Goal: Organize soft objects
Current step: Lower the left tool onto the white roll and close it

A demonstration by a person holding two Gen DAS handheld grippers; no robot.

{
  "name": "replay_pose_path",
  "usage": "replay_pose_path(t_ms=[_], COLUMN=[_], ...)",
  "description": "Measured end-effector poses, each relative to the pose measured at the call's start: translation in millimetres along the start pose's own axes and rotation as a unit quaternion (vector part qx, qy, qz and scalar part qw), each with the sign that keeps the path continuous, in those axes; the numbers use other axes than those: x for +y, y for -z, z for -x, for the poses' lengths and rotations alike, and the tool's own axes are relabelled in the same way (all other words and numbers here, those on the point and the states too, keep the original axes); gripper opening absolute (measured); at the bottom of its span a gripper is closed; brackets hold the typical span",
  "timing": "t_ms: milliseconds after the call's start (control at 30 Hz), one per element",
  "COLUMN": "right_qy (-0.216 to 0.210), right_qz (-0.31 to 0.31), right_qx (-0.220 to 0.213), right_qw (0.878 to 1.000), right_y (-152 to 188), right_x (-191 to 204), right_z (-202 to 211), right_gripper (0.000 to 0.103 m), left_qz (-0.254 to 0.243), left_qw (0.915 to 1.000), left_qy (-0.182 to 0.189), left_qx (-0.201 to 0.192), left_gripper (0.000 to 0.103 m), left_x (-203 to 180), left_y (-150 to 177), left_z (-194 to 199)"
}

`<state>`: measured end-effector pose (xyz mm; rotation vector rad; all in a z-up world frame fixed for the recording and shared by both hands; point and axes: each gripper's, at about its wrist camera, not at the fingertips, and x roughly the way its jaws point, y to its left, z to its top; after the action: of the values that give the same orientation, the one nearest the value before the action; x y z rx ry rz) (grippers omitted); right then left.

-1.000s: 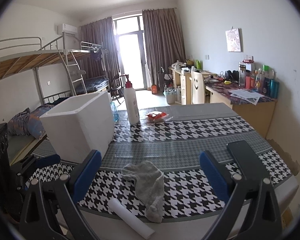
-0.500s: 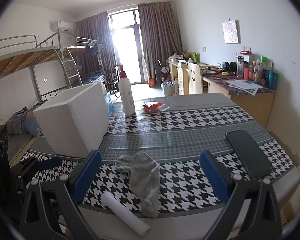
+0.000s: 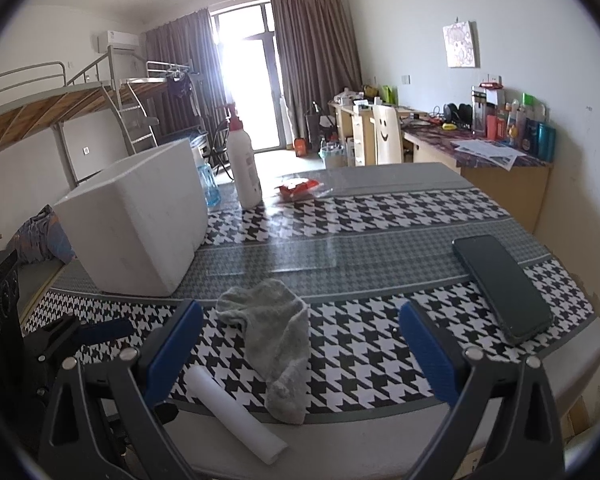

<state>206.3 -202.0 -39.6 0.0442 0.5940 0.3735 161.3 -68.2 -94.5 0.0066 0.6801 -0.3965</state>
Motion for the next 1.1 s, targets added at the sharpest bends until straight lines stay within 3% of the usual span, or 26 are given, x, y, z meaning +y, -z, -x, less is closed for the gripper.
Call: replay_pose_path(t_ms=[333, 667, 933, 1100], right_qy=[-0.001, -0.007, -0.012, -0.017], right_qz=[-0.005, -0.006, -0.009, -0.013], right_qx=[0.003, 0.01, 0.017, 0.023], right_qw=[1.0, 1.0, 1.0, 1.0], right_y=[2, 4, 7, 9], right_x=[-8, -9, -11, -13], right_z=[0, -5, -10, -14], right_gripper=[0.1, 0.1, 0.1, 0.1], left_qz=[-0.002, -0.002, -0.009, -0.018], left_qw=[0.9999, 0.9987, 0.9981, 0.9981], left_qy=[0.0, -0.009, -0.014, -0.007], left_qx=[0.016, 0.05, 0.06, 0.058], left_gripper=[0.092, 0.07, 0.065, 0.048], left_x=[-6, -3, -6, -13], left_y=[-2, 3, 8, 9], left_z=[-16, -35, -41, -40])
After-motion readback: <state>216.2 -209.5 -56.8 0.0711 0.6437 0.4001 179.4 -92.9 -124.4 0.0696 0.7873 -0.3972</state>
